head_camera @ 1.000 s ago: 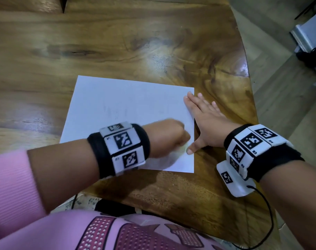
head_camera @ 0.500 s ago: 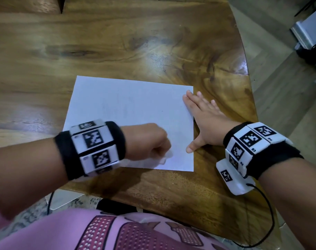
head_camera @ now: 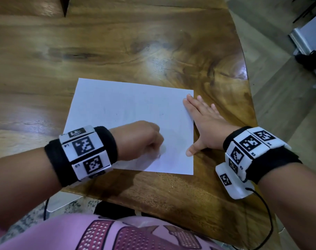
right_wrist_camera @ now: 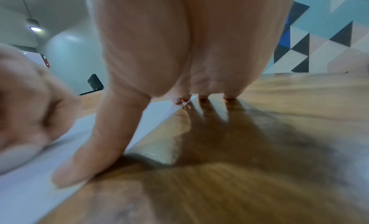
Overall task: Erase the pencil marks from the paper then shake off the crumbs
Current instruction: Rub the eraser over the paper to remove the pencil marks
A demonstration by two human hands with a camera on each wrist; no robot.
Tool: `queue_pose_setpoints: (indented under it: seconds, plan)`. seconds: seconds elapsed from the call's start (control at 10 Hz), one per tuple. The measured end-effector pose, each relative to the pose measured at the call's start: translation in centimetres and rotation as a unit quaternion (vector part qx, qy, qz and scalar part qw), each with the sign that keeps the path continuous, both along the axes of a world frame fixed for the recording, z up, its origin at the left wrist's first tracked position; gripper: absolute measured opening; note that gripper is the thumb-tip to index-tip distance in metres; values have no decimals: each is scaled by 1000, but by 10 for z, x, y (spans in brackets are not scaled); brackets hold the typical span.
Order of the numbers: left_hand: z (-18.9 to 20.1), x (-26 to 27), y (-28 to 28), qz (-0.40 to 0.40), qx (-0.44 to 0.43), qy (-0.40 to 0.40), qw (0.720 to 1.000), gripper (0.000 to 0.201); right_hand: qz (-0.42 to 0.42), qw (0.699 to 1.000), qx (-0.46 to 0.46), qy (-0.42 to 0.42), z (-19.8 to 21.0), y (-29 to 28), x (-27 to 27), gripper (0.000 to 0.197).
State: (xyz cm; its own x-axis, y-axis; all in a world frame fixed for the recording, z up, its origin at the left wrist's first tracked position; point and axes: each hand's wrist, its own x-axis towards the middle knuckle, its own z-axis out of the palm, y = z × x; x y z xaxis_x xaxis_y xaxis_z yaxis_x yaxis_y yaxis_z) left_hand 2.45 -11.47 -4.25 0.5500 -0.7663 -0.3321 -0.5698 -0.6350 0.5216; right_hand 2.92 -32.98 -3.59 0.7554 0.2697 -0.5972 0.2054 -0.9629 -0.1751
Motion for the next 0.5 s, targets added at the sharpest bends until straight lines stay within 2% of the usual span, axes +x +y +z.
queue_pose_setpoints:
  seconds: [0.1, 0.2, 0.3, 0.4, 0.5]
  plan:
    - [-4, -1, 1, 57, -52, -58, 995, 10, 1, 1000, 2, -1, -1, -1, 0, 144]
    - [1, -7, 12, 10, -2, 31, 999, 12, 2, 1000, 3, -1, -2, -1, 1, 144]
    - [5, -5, 15, 6, 19, 31, 999, 6, 2, 1000, 2, -2, -2, -1, 1, 145]
    - [0, -3, 10, 75, -31, -51, 995, 10, 1, 1000, 1, -1, -1, -1, 0, 144]
    - [-1, -10, 16, 53, -32, -32, 998, 14, 1, 1000, -1, 0, 0, 0, 0, 144]
